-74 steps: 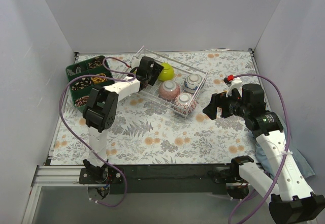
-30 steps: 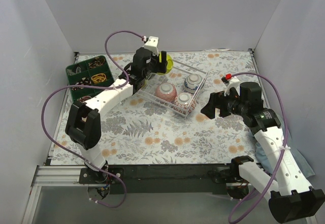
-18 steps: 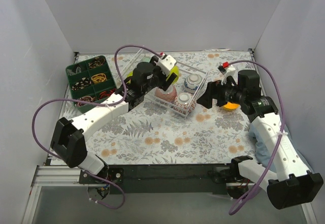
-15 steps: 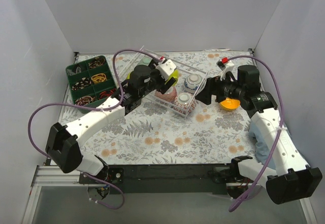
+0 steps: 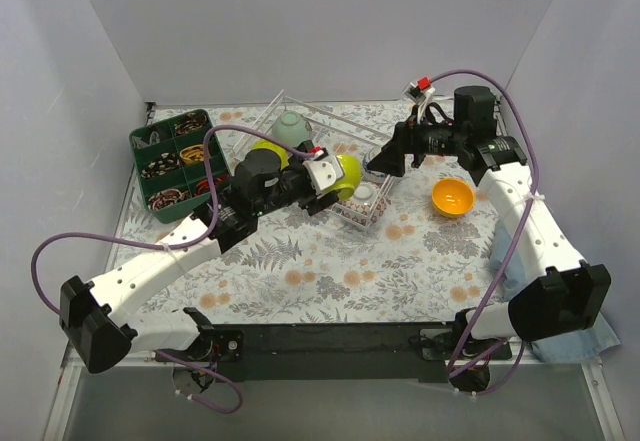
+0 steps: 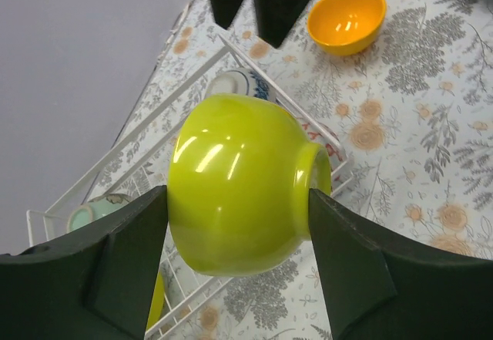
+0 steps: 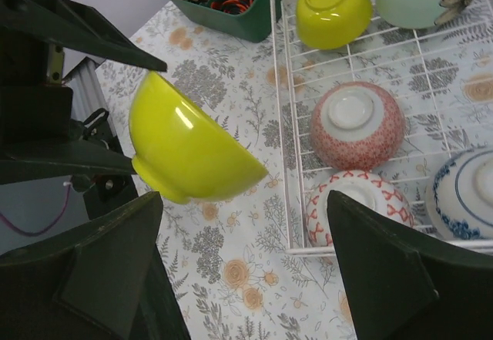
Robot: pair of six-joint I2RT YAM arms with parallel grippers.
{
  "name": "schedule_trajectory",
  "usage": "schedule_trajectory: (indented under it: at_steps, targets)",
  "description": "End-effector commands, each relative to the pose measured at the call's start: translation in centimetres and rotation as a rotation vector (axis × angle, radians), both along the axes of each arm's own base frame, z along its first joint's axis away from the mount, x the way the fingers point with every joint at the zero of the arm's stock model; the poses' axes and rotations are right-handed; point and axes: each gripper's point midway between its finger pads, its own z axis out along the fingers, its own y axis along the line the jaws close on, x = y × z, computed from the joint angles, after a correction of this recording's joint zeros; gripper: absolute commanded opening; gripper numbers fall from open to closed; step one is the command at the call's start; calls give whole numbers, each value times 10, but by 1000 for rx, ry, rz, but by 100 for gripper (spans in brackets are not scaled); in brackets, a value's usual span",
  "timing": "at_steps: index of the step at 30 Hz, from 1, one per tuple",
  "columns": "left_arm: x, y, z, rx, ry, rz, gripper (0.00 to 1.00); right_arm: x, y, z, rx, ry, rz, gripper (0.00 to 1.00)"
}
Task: Unload the bowls from the dish rack
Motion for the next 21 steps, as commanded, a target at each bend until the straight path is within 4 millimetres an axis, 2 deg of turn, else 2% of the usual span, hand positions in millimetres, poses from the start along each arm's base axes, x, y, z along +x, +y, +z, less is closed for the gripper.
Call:
schedule_trajectory:
  at_steps: [1,3,7,11,16,20,21]
  targets:
    - [-20,2,-2,30,-30,-62,33,-9,17,32,86,-116,197,96]
    - [-25,0,-7,57,-51,-70,33,-11,21,27,104,-84,242,96]
    - [-28,1,-16,105,-84,-64,34,-29,37,18,119,-50,354,98]
    - [-34,-4,-21,154,-136,-82,34,-41,51,0,108,-14,438,99]
    - [-38,-8,-25,218,-208,-97,34,-58,58,-22,92,58,506,98]
    - [-49,-17,-31,250,-237,-135,34,-68,63,-37,84,108,554,96]
    - [-47,-14,-33,265,-243,-110,34,-71,63,-39,84,117,566,95]
